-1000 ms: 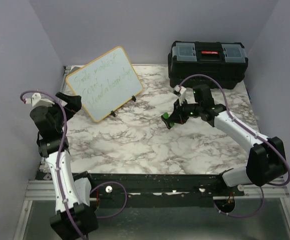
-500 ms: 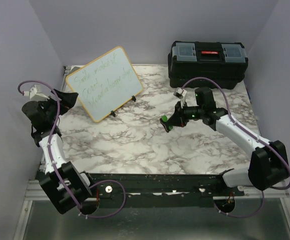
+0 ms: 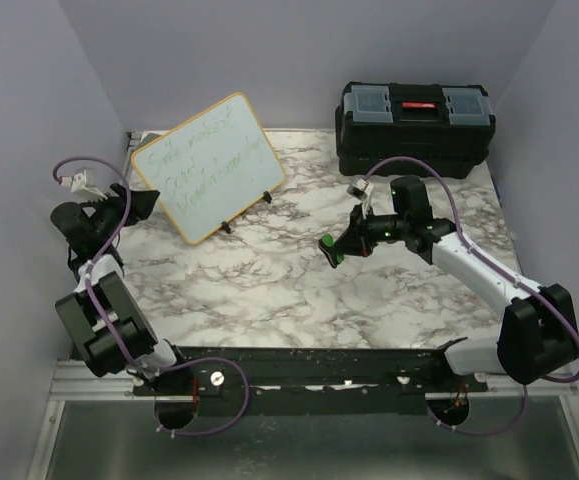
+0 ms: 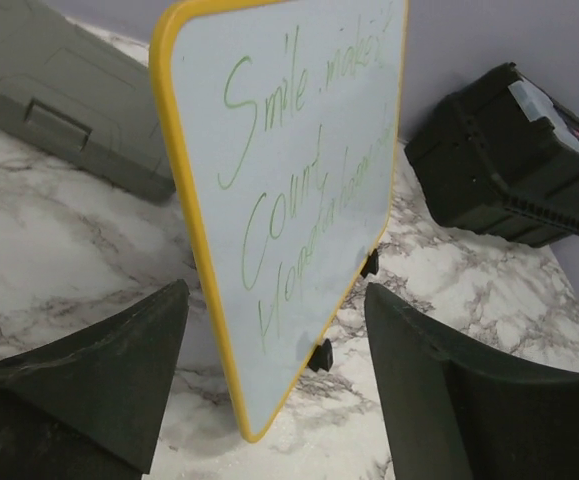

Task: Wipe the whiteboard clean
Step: Move the whiteboard stand to the center of the board.

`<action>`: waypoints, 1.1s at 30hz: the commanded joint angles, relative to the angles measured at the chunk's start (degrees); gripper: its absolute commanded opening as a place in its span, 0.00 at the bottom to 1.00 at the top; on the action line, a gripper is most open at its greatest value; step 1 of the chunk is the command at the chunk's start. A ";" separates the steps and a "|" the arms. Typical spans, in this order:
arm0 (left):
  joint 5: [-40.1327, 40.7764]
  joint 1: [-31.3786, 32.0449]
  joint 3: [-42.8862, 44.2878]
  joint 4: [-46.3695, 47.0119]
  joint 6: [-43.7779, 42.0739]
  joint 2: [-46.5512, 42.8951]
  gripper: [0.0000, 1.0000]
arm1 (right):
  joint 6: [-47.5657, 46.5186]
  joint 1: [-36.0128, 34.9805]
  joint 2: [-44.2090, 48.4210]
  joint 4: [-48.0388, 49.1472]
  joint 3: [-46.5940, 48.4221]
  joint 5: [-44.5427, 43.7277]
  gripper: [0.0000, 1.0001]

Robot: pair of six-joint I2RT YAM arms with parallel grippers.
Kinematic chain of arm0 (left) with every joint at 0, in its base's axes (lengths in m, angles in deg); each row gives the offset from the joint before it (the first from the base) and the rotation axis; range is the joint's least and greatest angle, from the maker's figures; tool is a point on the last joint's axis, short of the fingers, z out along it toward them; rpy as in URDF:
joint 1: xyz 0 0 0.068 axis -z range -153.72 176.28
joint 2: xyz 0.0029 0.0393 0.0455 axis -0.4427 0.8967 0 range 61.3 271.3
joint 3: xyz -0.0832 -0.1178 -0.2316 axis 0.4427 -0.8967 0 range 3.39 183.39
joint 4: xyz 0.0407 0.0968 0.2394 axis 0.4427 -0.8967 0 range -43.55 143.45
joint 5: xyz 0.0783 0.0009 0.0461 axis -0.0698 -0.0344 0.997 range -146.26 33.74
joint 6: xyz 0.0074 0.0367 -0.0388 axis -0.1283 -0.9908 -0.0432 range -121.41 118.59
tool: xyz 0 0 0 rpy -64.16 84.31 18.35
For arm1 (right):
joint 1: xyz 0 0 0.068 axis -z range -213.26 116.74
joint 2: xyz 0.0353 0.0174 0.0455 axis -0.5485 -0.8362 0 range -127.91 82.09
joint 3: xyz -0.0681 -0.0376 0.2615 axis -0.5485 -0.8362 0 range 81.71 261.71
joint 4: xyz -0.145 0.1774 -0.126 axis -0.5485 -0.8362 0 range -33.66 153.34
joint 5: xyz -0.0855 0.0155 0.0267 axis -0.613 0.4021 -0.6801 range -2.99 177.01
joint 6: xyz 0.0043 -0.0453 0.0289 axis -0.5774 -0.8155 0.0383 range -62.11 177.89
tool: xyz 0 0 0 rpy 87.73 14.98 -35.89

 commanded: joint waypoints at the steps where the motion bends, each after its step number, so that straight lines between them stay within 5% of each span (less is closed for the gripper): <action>1: -6.99 -0.40 4.09 10.27 0.92 6.39 0.67 | 0.54 0.16 0.40 1.37 -0.28 2.00 0.02; 10: -4.87 -0.43 4.28 14.35 1.13 11.60 0.62 | 0.08 0.20 0.18 2.32 -1.08 1.22 0.02; 21: -8.13 -0.37 6.24 31.29 14.97 20.09 0.48 | -0.23 0.16 -2.66 2.41 -0.20 1.48 0.02; 33: -5.78 1.38 7.48 28.65 15.71 21.52 0.44 | -0.23 0.20 -2.36 2.42 -0.27 1.22 0.02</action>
